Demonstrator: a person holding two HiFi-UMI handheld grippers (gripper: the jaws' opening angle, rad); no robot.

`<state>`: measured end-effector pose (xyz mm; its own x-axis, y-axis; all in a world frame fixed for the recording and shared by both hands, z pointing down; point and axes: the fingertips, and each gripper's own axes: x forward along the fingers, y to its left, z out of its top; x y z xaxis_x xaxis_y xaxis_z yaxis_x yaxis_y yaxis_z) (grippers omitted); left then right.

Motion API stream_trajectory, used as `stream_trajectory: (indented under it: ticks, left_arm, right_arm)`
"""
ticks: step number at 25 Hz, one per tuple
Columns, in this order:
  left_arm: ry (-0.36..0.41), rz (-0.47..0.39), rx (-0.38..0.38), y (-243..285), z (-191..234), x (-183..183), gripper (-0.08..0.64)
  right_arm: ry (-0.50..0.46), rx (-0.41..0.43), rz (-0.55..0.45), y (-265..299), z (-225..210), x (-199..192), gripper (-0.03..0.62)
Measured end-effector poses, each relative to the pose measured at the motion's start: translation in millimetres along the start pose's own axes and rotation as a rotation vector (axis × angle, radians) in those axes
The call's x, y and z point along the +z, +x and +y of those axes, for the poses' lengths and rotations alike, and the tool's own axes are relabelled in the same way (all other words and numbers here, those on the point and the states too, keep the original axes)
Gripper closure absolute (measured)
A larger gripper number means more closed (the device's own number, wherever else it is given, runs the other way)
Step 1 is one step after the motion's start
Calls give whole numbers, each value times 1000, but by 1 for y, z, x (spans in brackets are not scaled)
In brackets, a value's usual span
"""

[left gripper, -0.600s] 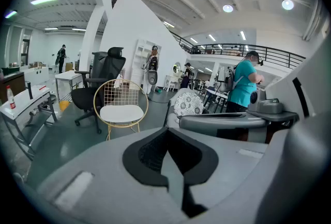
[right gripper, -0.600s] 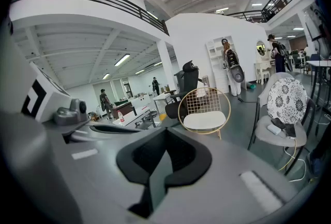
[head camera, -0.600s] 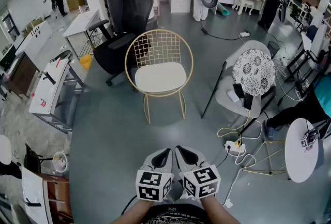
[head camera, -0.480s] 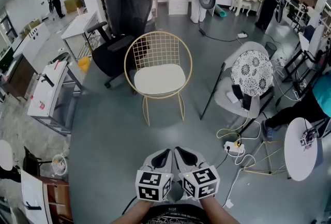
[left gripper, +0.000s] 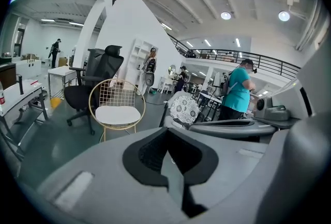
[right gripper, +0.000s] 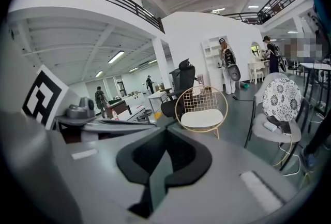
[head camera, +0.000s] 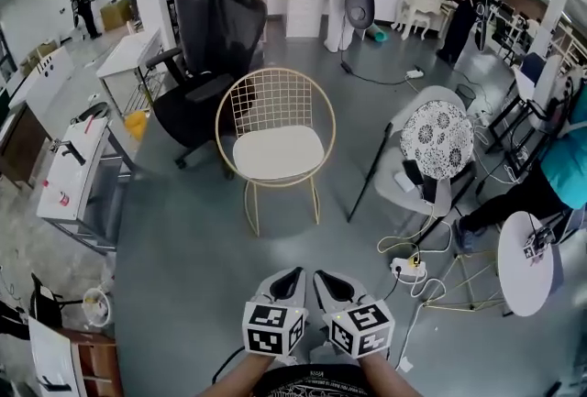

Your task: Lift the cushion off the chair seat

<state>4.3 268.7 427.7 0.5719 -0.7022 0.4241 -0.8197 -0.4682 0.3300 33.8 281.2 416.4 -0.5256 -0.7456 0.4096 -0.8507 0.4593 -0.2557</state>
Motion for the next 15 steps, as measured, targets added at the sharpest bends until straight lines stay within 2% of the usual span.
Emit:
stream_trajectory:
  ticks: [8, 15]
  left_arm:
    - [-5, 8, 16, 26, 5, 9, 569]
    - [-17, 21, 82, 79, 1, 25, 569]
  right_arm:
    - [15, 16, -18, 16, -24, 11, 593]
    - [29, 114, 12, 38, -72, 24, 594]
